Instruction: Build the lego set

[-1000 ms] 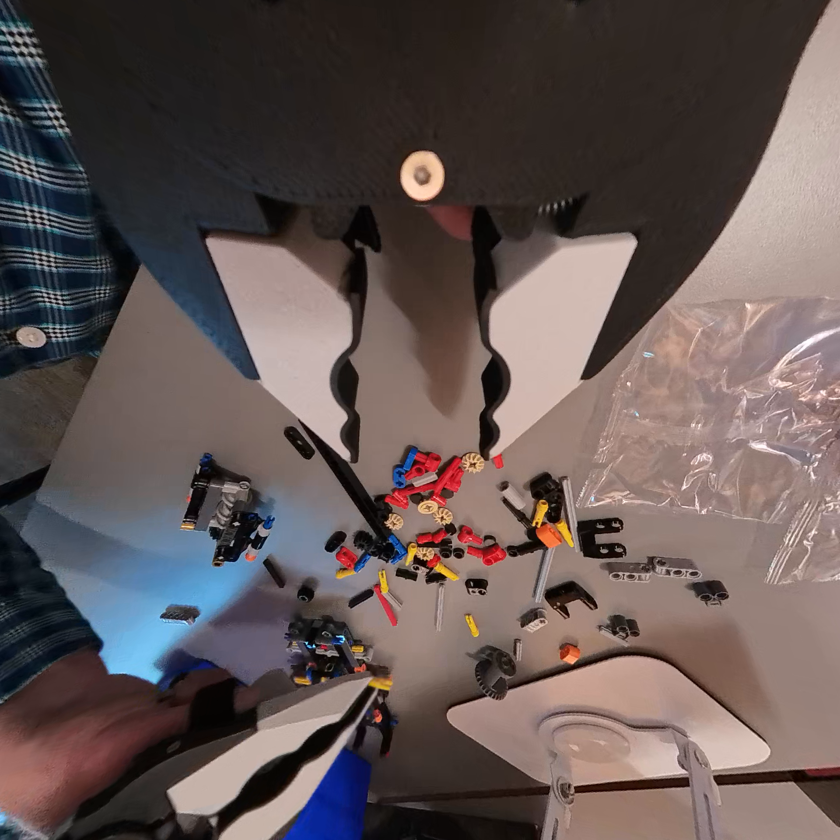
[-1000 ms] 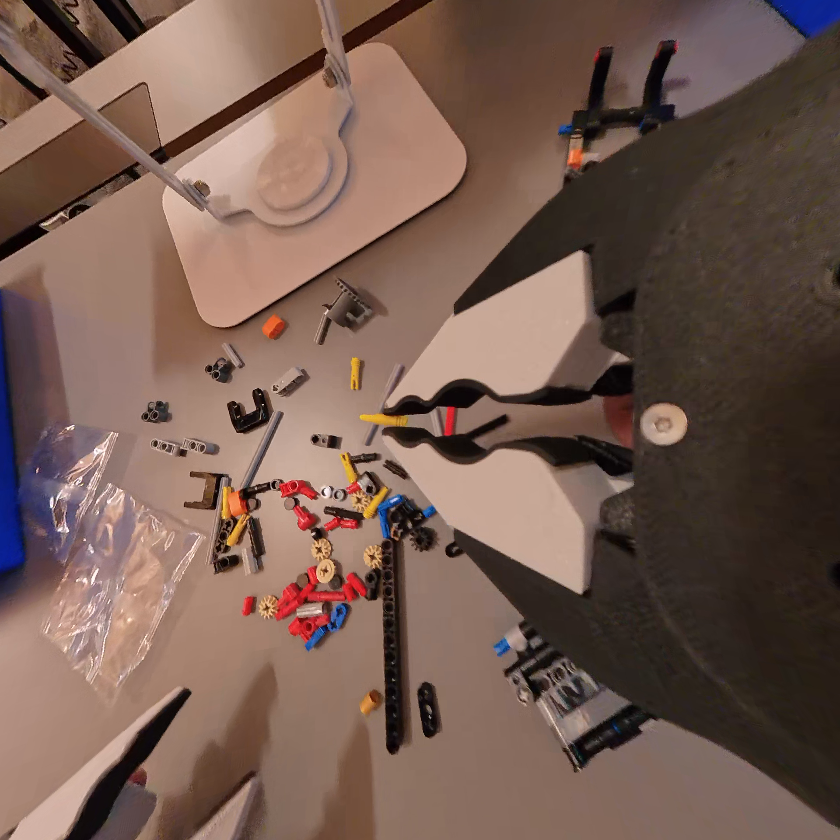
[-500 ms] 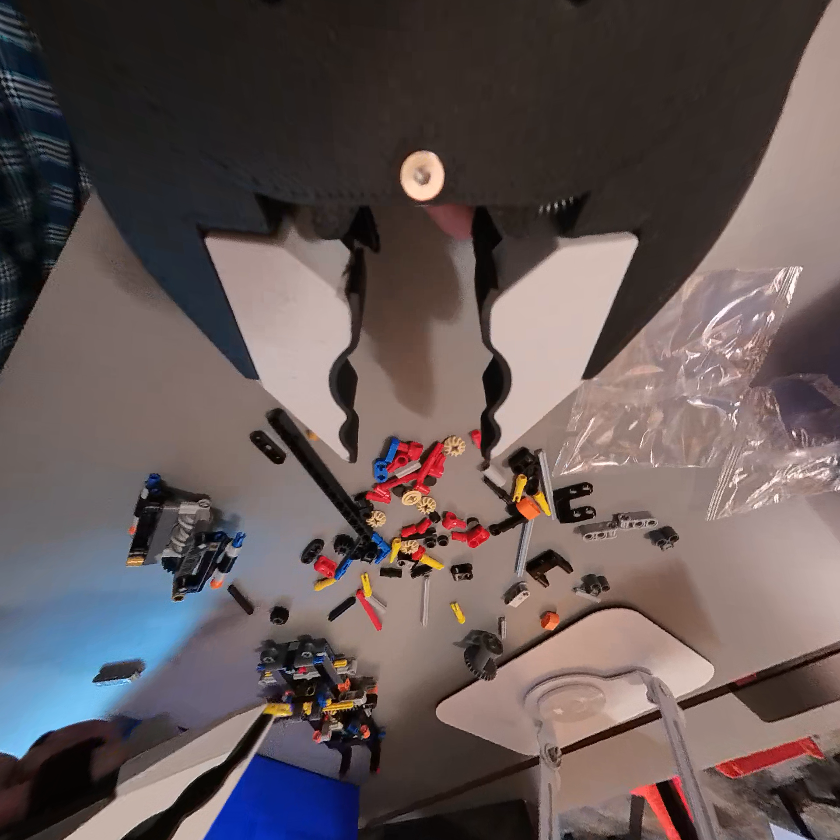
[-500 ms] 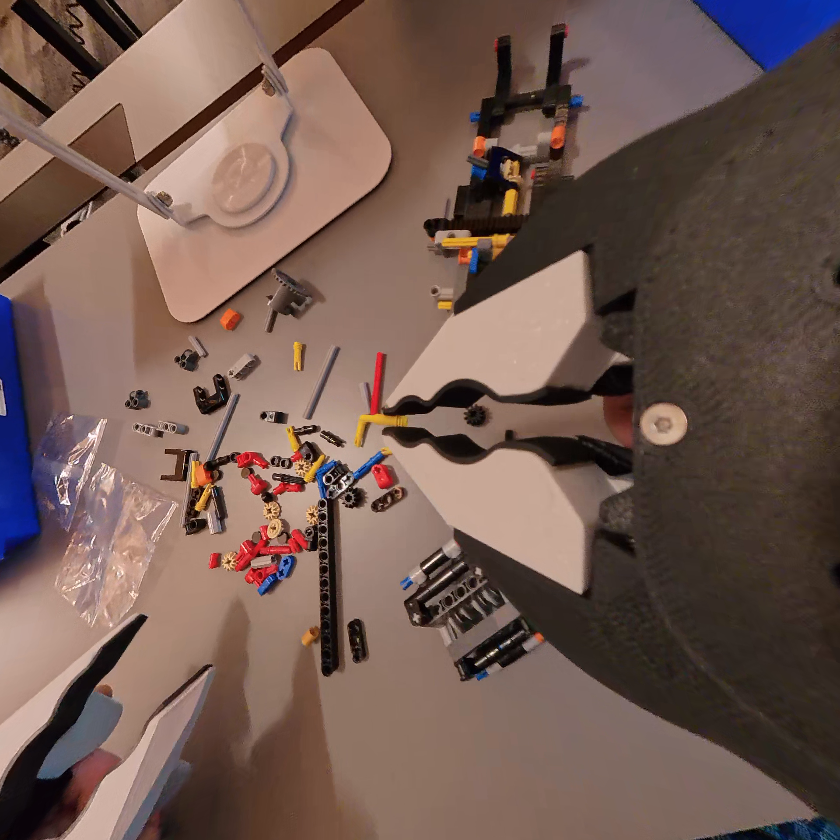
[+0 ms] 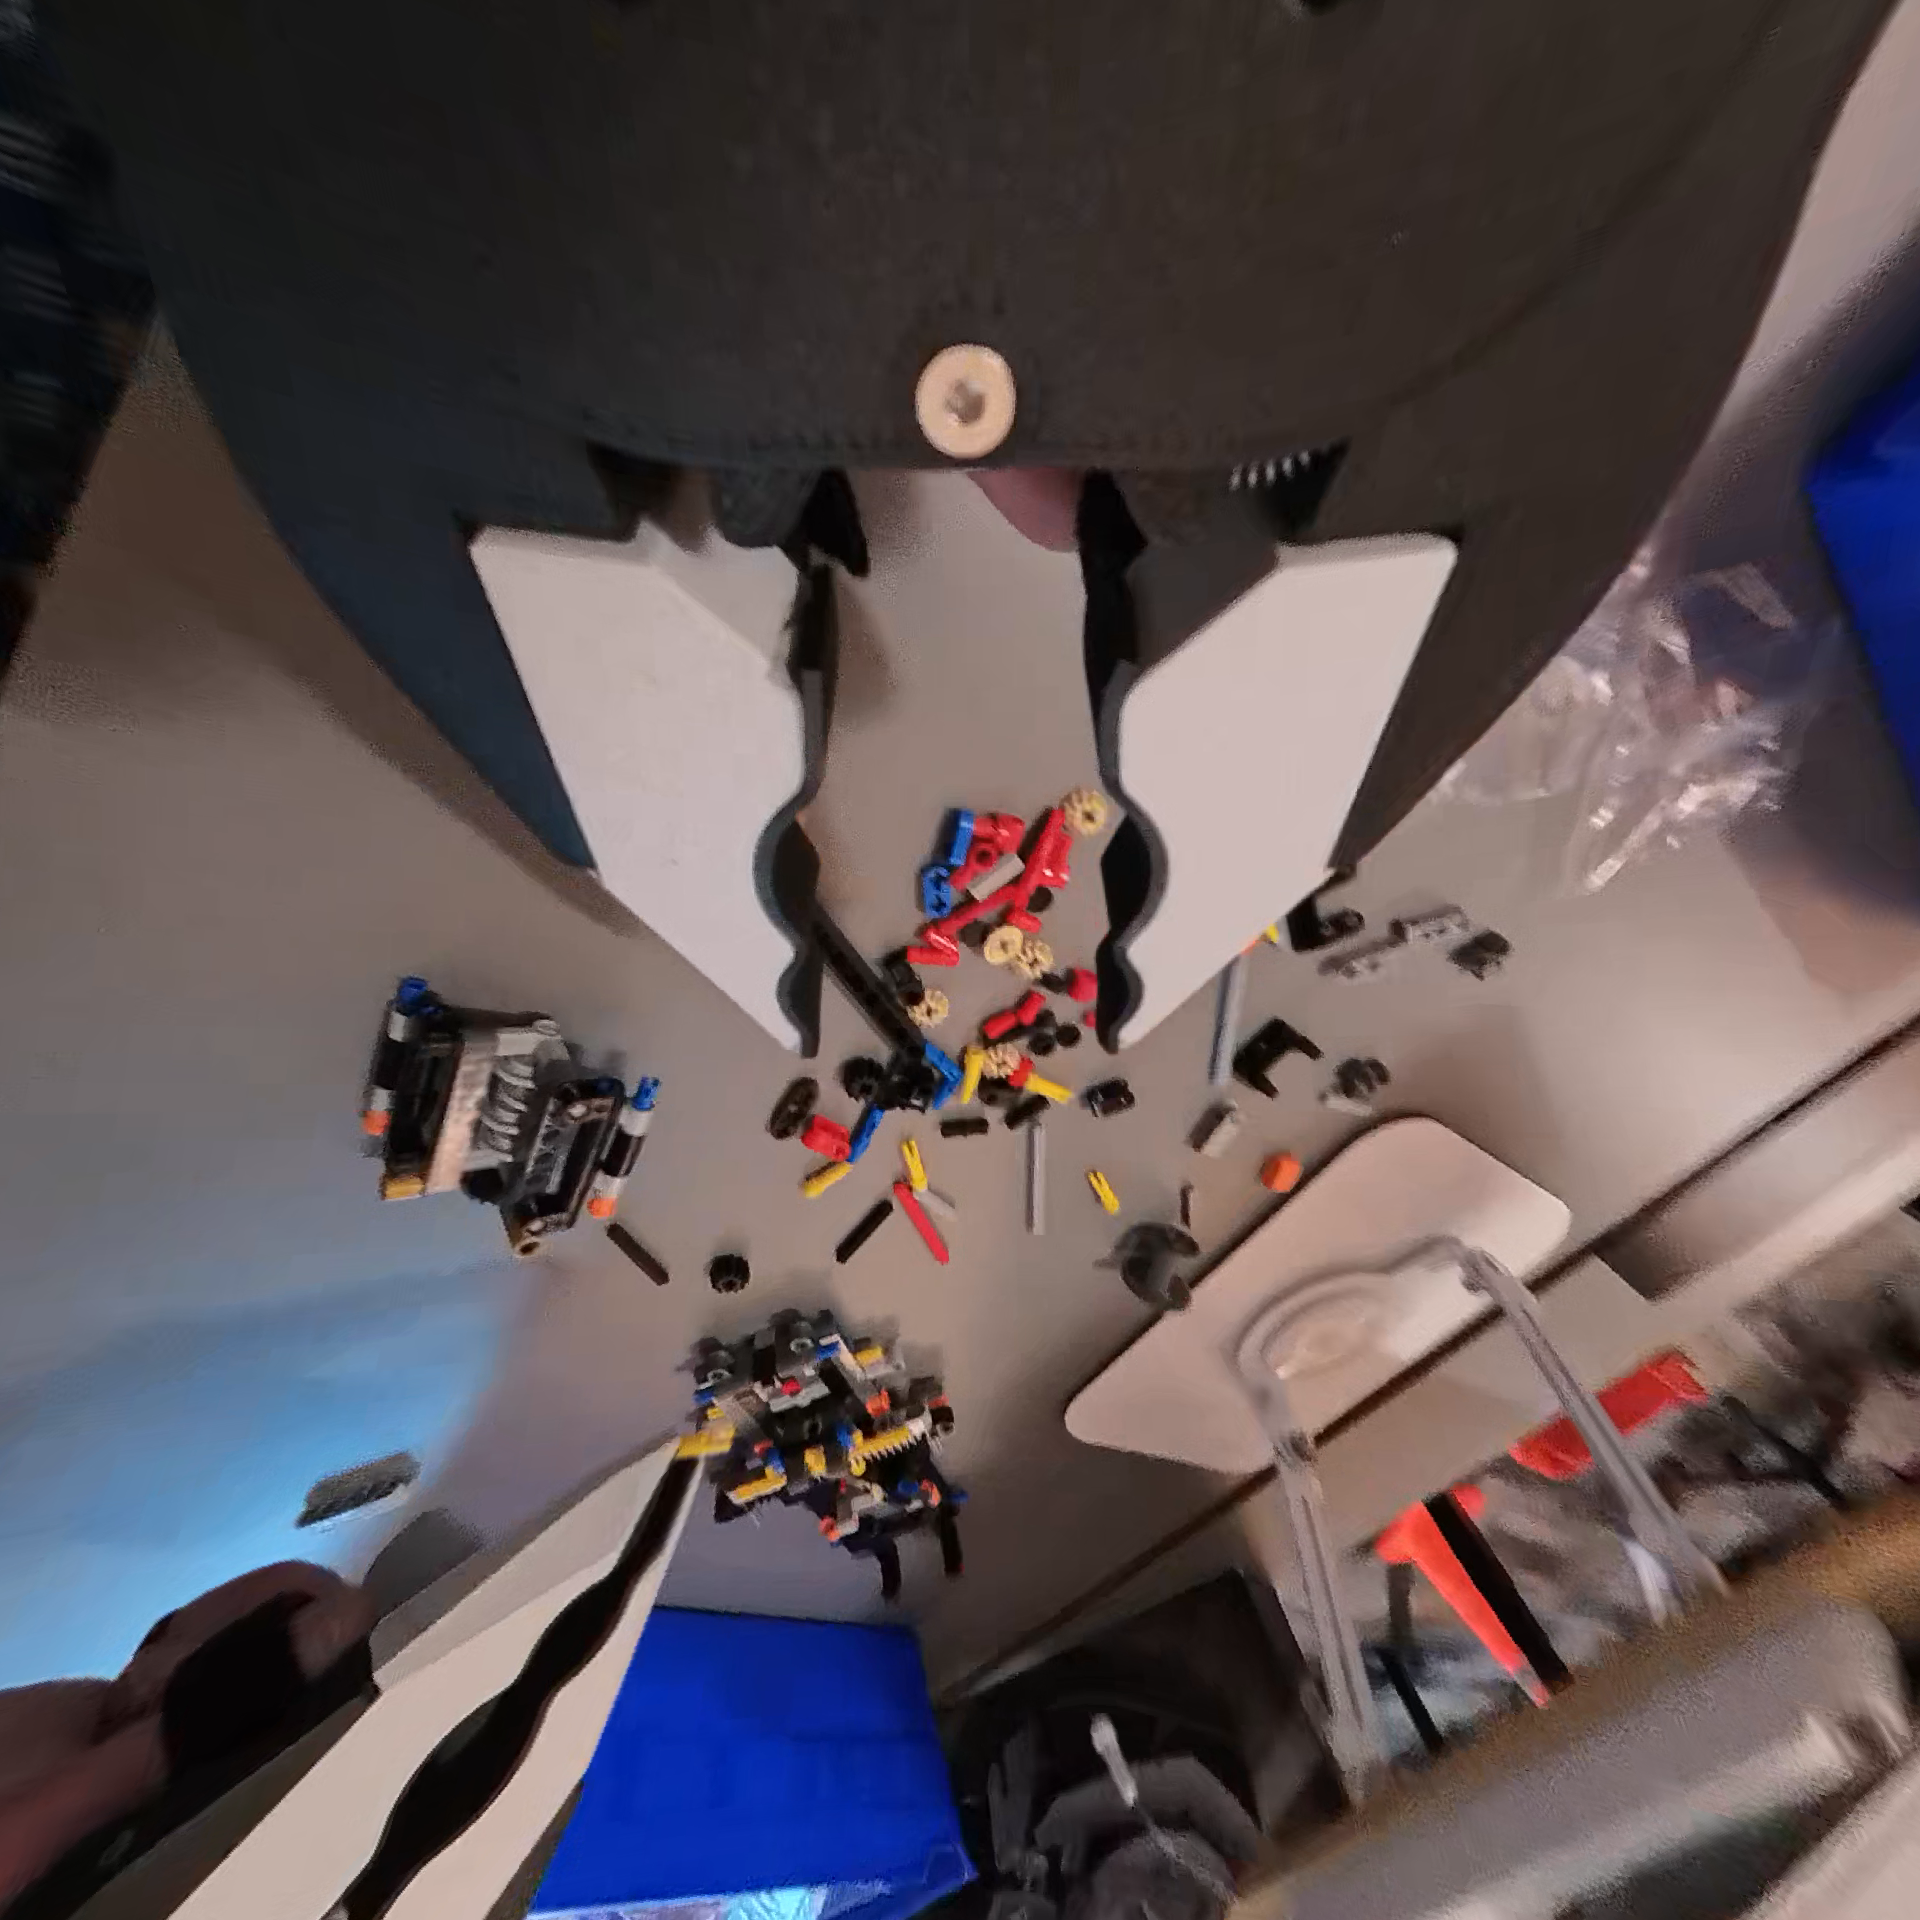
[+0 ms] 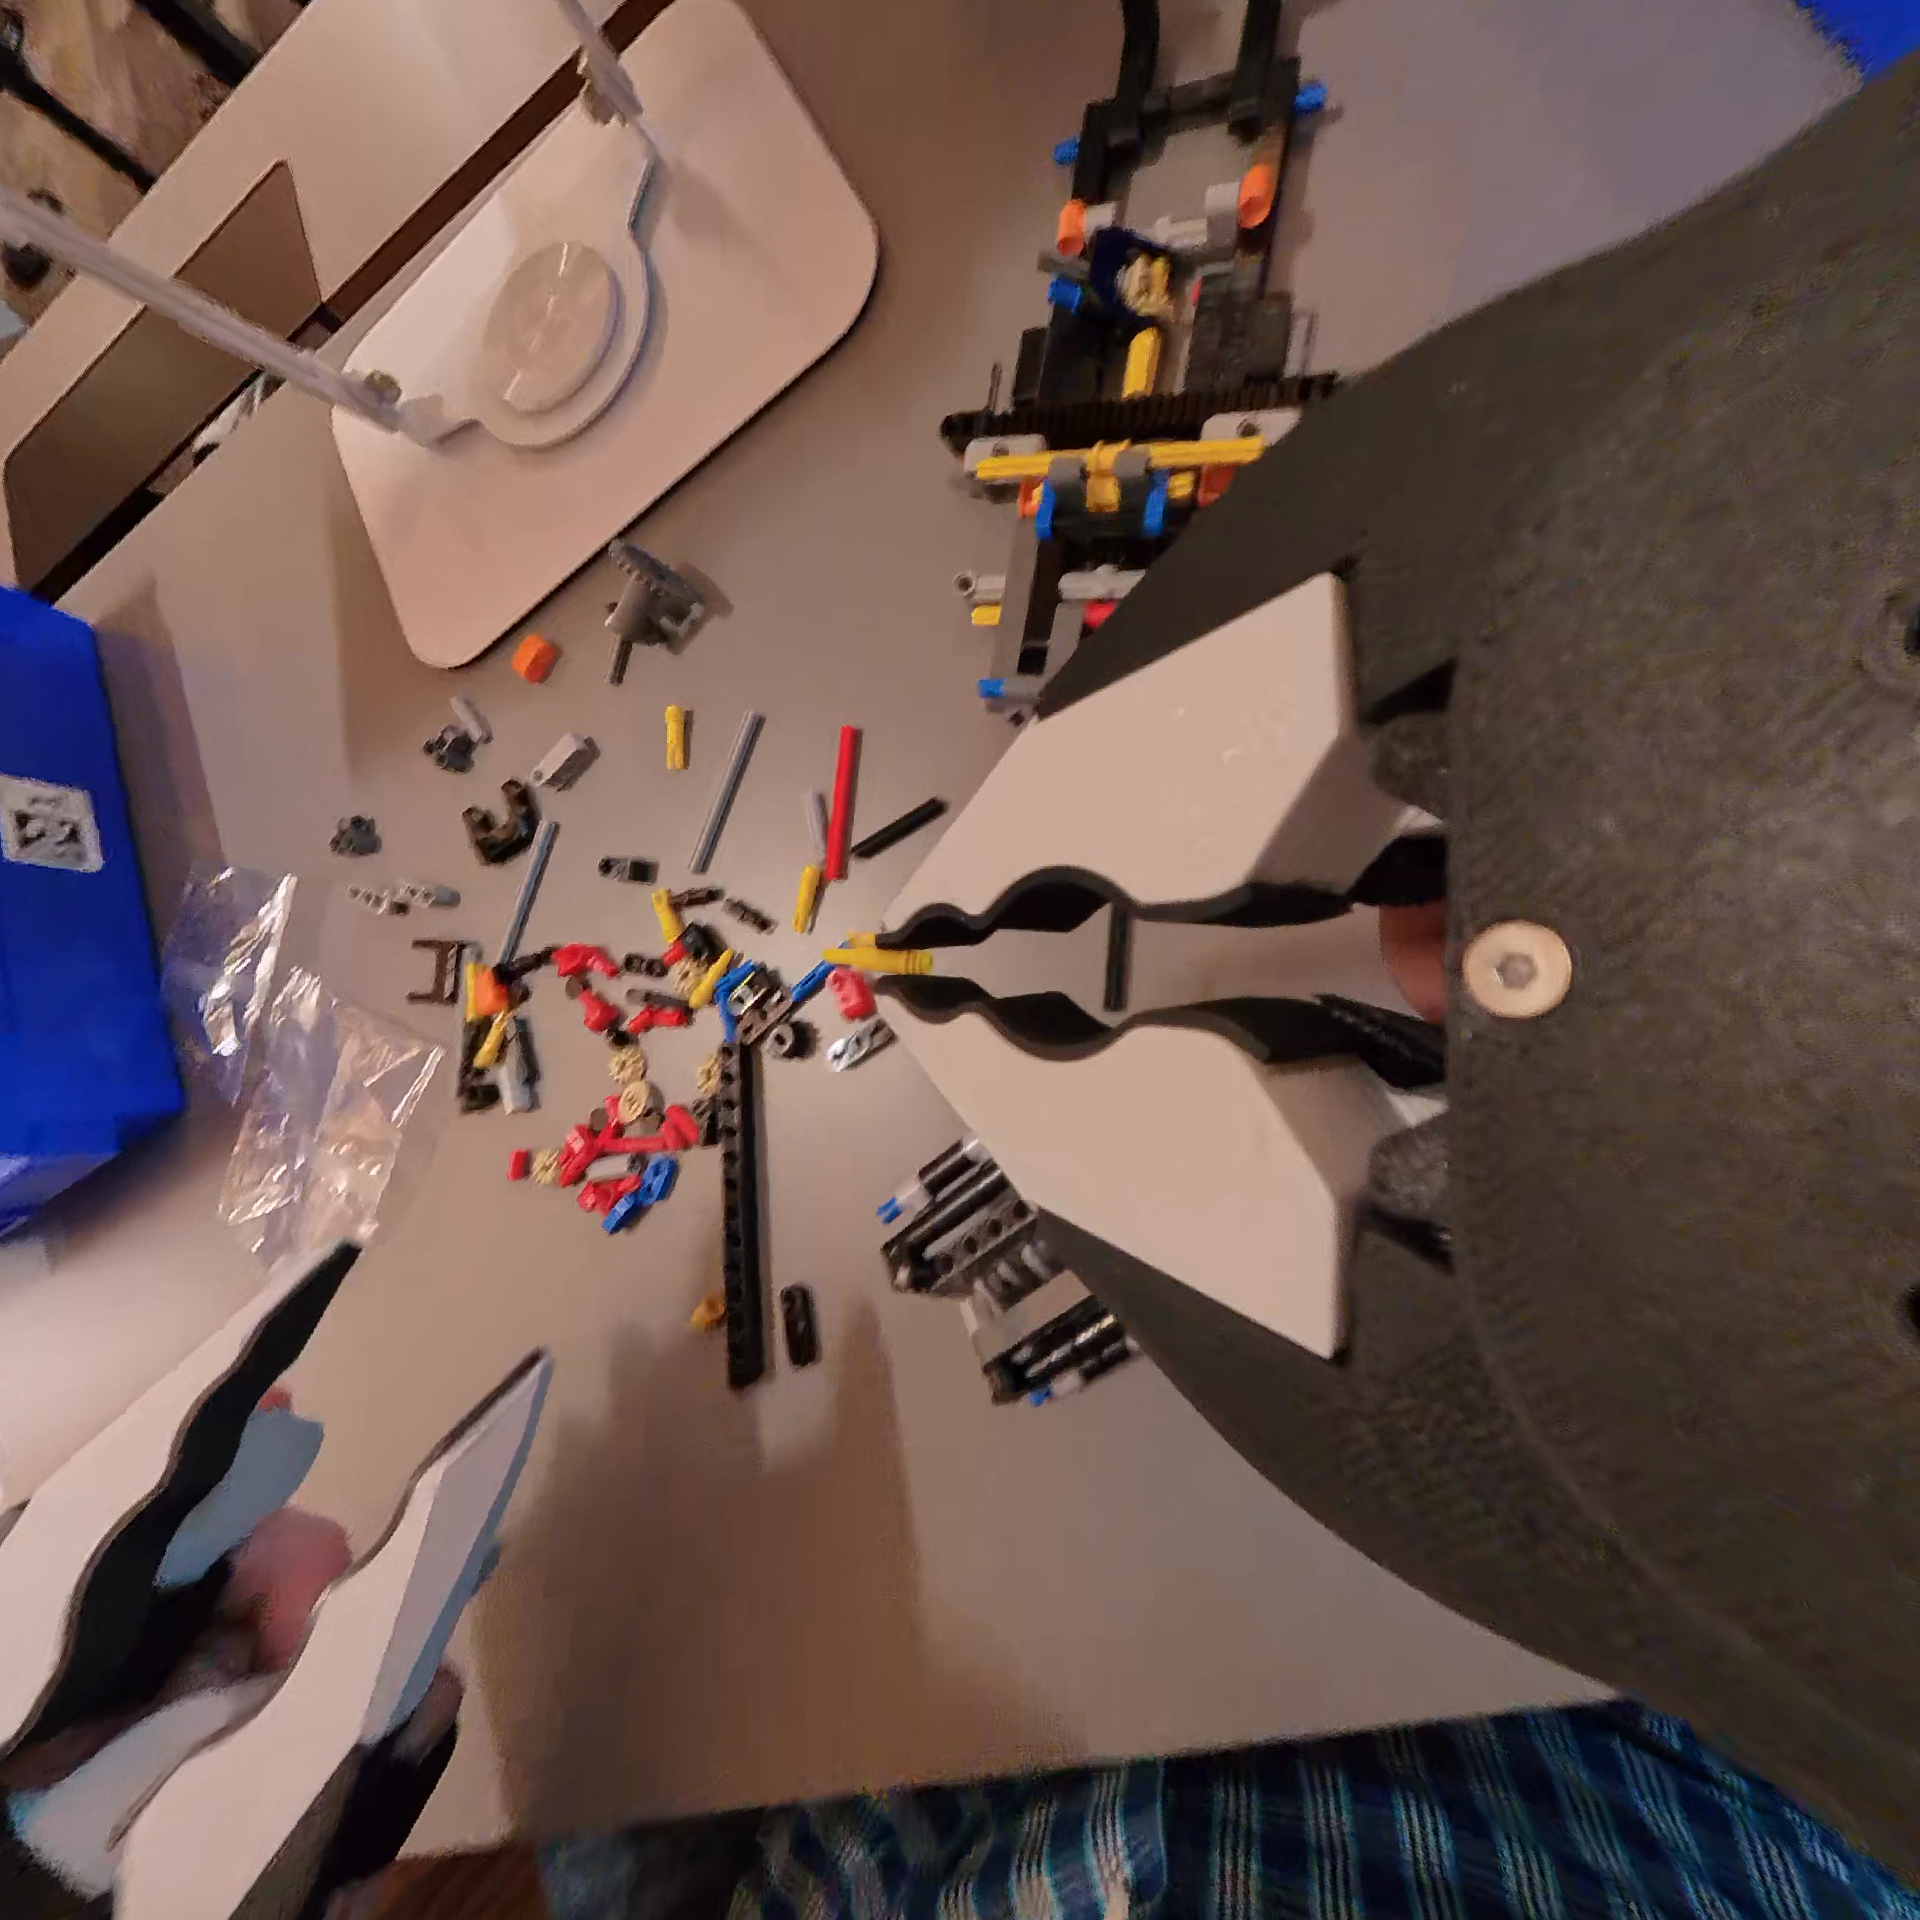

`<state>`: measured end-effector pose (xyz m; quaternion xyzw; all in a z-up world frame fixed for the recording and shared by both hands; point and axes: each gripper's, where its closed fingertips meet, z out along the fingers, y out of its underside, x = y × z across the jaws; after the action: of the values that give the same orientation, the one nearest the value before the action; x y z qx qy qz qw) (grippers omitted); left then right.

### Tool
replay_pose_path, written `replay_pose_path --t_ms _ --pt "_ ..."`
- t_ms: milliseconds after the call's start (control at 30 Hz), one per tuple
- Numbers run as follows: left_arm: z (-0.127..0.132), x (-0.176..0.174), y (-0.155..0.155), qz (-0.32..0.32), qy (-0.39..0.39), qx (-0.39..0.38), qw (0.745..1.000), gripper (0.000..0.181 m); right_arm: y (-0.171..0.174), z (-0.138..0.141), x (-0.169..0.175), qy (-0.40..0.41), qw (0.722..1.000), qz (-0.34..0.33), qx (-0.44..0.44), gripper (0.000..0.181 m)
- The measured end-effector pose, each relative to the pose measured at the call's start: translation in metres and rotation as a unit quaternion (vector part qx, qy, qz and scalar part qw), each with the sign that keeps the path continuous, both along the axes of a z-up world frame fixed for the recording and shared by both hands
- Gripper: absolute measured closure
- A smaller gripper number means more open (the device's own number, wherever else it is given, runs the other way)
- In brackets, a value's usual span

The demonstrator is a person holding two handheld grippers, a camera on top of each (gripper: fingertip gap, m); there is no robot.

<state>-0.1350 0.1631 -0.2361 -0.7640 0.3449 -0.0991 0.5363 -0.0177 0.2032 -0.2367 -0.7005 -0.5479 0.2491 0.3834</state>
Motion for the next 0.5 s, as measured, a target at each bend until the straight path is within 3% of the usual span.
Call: replay_pose_path --t_ms 33,267,500 --pt "0.005 0.002 0.002 0.000 0.016 0.022 1.000 0.129 -0.005 0.003 -0.006 0.011 1.000 0.014 -0.012 0.179" --pt "0.035 0.029 0.004 -0.056 0.148 0.165 0.973 0.131 -0.030 0.019 -0.043 0.033 0.990 0.122 -0.069 0.179" --pt "0.034 0.046 0.004 -0.116 0.249 0.238 0.932 0.145 -0.043 0.022 -0.062 0.006 0.975 0.191 -0.111 0.179"
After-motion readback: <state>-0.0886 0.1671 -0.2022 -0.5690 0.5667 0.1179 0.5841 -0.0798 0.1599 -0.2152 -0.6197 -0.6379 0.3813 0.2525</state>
